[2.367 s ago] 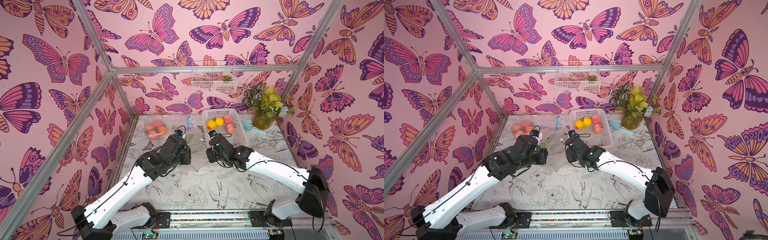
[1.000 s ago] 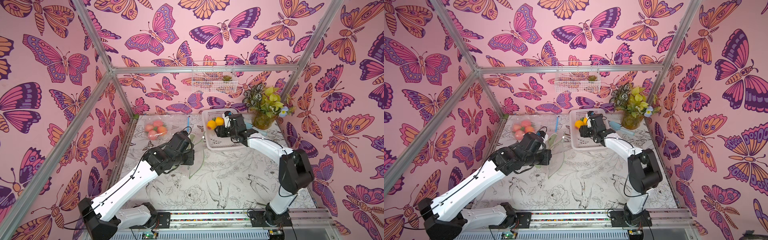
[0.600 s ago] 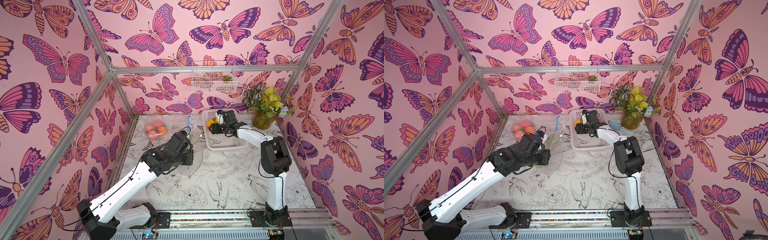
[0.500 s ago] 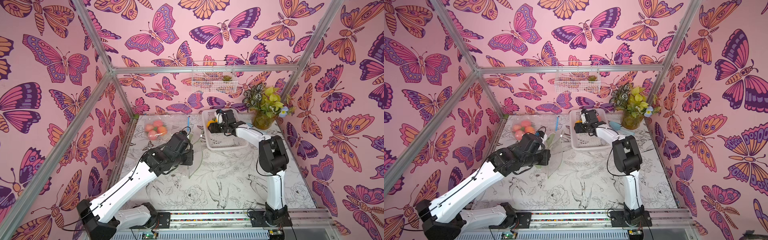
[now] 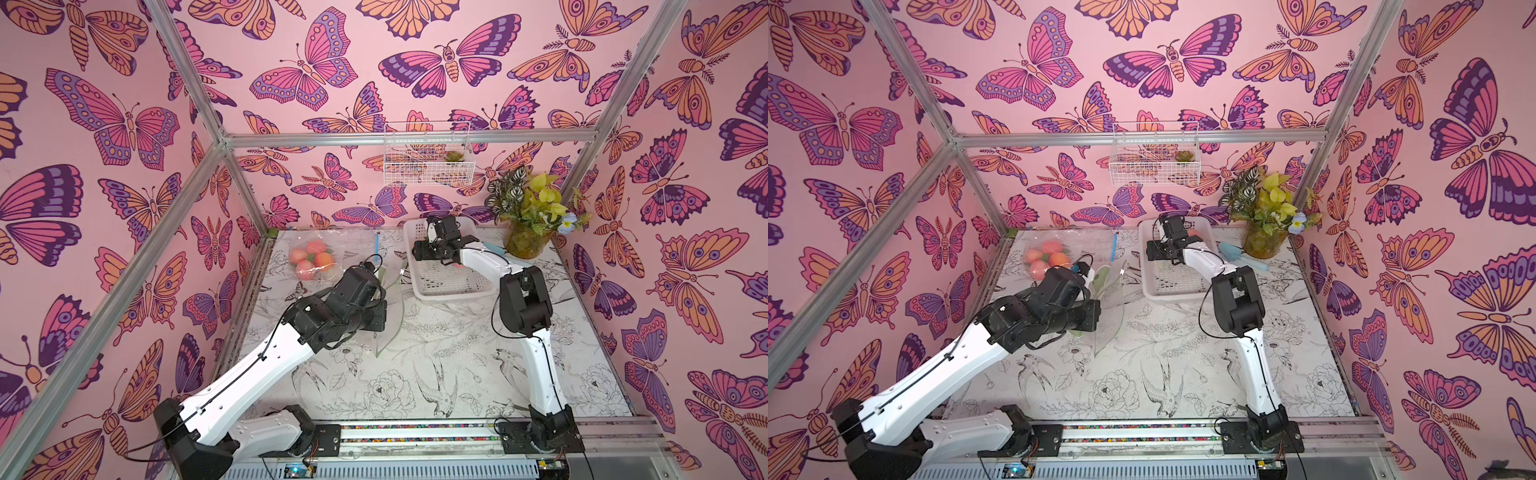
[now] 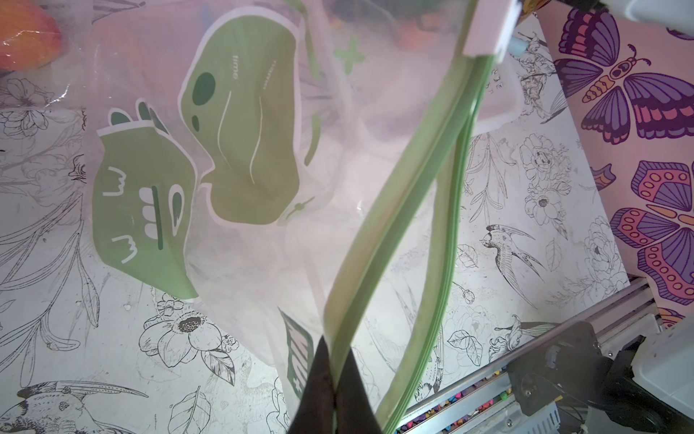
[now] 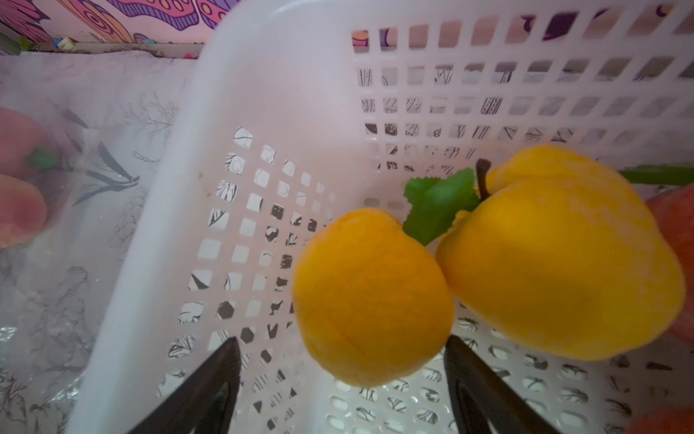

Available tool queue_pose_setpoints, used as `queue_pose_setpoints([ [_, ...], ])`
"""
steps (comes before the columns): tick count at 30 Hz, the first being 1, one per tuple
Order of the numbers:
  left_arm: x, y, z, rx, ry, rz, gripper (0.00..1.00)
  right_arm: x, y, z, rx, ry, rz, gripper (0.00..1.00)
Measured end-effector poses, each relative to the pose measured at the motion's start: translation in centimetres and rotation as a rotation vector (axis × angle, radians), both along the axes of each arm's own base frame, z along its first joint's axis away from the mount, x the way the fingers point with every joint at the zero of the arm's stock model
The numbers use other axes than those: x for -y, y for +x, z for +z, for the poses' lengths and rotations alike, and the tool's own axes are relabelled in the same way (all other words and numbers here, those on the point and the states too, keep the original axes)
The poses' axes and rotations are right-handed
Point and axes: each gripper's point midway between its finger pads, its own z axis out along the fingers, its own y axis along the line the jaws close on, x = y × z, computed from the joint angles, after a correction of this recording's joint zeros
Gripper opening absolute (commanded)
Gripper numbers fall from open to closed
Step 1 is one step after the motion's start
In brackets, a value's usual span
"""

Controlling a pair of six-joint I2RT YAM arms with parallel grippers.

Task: Place the peach in a zip-top bag and seal the zipper
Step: Pick up the peach from the basket.

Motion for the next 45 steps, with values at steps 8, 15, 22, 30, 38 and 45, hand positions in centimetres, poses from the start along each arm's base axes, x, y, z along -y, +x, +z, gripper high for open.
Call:
queue_pose_setpoints([
  [8, 0.0, 0.0, 0.0, 0.004, 0.006, -0.008, 0.0, 0.4, 0.7, -0.8, -0.006, -0.033, -0.027, 0.86],
  [15, -0.1, -0.1, -0.1, 0.006, 0.008, -0.01, 0.0, 0.5, 1.5, -1.2, -0.002, -0.035, -0.047, 0.85],
  [22, -0.5, -0.2, 0.1, 0.017, 0.01, -0.003, 0.0, 0.6, 1.8, -1.4, -0.007, -0.014, -0.055, 0.74],
  [30, -0.7, -0.3, -0.2, 0.014, 0.016, -0.001, 0.0, 0.7, 1.5, -1.5, 0.035, 0.018, -0.046, 0.62],
  [38, -0.7, -0.3, -0.3, 0.013, 0.017, -0.001, 0.0, 1.6, -1.0, -0.4, 0.043, 0.026, -0.043, 0.62],
  [45, -0.7, -0.3, -0.3, 0.014, 0.017, -0.001, 0.0, 2.8, -4.3, 5.8, 0.136, 0.075, -0.036, 0.62],
])
